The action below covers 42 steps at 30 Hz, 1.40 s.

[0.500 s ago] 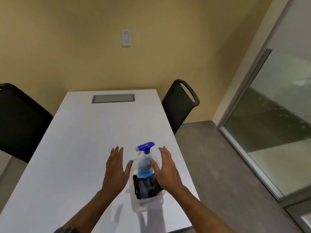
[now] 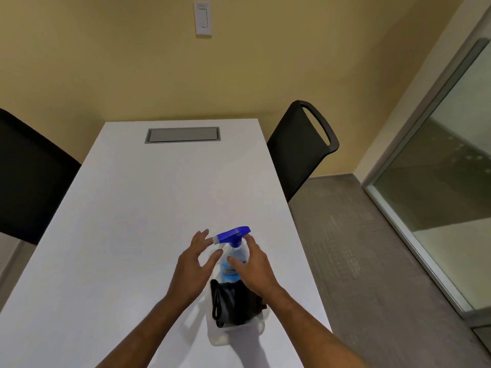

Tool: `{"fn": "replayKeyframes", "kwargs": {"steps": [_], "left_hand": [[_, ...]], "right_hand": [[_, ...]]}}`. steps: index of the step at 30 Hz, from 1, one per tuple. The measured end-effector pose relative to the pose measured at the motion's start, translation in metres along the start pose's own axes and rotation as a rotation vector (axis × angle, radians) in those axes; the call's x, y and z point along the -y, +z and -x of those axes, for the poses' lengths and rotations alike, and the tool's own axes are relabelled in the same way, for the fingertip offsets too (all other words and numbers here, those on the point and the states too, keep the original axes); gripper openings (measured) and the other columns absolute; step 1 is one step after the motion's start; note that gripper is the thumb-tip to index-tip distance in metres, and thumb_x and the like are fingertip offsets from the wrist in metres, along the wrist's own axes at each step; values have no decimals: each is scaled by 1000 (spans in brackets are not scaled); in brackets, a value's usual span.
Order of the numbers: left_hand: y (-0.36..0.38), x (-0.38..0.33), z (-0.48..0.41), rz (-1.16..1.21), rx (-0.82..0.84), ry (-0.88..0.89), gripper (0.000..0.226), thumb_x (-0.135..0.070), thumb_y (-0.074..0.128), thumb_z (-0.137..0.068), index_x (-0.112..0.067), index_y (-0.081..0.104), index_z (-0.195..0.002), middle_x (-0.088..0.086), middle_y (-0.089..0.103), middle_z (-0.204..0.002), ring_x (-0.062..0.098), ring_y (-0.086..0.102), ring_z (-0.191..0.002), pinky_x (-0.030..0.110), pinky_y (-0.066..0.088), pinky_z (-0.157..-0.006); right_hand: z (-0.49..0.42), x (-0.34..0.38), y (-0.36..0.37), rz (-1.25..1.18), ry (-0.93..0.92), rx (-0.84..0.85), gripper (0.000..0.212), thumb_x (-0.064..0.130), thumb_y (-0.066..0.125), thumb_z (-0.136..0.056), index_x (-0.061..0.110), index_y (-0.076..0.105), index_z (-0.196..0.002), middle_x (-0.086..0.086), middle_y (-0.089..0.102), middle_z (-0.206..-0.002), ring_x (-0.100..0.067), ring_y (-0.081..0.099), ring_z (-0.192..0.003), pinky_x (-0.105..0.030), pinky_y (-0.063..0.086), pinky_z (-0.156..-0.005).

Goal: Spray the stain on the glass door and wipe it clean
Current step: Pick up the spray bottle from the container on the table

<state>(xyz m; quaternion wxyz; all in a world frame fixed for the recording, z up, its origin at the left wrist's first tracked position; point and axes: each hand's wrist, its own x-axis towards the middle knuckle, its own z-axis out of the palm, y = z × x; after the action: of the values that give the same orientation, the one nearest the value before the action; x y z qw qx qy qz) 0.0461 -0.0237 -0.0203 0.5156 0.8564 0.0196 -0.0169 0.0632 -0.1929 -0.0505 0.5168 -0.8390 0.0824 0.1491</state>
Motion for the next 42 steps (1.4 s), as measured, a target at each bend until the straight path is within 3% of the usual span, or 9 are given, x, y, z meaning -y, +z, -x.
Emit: {"fn": "replayKeyframes", "kwargs": {"steps": [7,13,22,25,28,33,36,39,42], "left_hand": [[3,9,-7,6,-8,15,36,-24,65,-99,-45,63,-128,-23,49,-148,-5,28,-148,29,31,-118],[-1,0,-11,2,-7,13,37,-20,64,-100,-29,65,-136,-7,54,-154,1,30,-149,29,30,-118],[-13,-45,-17,-146,172,59,55,-35,67,-97,-32,50,-149,-7,36,-167,15,27,-158,43,29,-126],[-12,-64,-22,-213,259,85,65,-43,69,-94,-35,42,-153,-8,29,-170,17,25,-159,45,26,-127],[-11,-89,-28,-201,352,157,66,-44,72,-91,-33,44,-151,-7,38,-166,17,38,-152,42,33,-123],[10,-139,-33,-104,478,238,61,-43,78,-86,-35,54,-141,-10,58,-147,7,54,-124,28,43,-106],[32,-168,-28,-51,547,311,60,-54,80,-78,-44,59,-134,-24,63,-133,4,61,-121,24,50,-104],[55,-200,-13,12,636,393,45,-50,84,-77,-67,61,-113,-44,66,-110,-19,60,-111,1,53,-79],[82,-236,4,49,744,428,46,-34,85,-82,-51,67,-120,-26,73,-119,-6,67,-116,22,62,-90]], "right_hand": [[-23,-10,2,-50,56,38,58,25,73,-96,22,48,-148,-2,54,-150,-21,59,-128,-15,48,-87],[-20,-6,5,-168,85,25,32,23,73,-95,34,49,-114,12,60,-111,16,66,-70,2,44,-54],[16,49,-32,-321,-31,-165,47,31,78,-91,40,45,-122,31,52,-110,6,62,-81,4,45,-59],[35,68,-52,-356,-83,-216,52,29,77,-91,35,47,-133,21,54,-125,-4,58,-105,-9,45,-82],[57,87,-78,-374,-129,-299,60,28,77,-91,22,50,-144,11,58,-137,-10,56,-120,-13,49,-85],[100,111,-125,-411,-188,-420,71,27,79,-89,19,46,-152,-2,61,-146,-27,58,-134,-51,51,-109],[130,116,-156,-425,-214,-502,68,22,79,-90,20,48,-150,-1,63,-143,-25,60,-132,-47,54,-105],[165,113,-187,-446,-210,-561,62,21,79,-89,20,52,-146,-2,67,-136,-25,64,-125,-49,56,-103],[202,105,-224,-445,-216,-601,55,22,82,-87,20,59,-137,-1,73,-125,-22,69,-117,-52,56,-102]]}}
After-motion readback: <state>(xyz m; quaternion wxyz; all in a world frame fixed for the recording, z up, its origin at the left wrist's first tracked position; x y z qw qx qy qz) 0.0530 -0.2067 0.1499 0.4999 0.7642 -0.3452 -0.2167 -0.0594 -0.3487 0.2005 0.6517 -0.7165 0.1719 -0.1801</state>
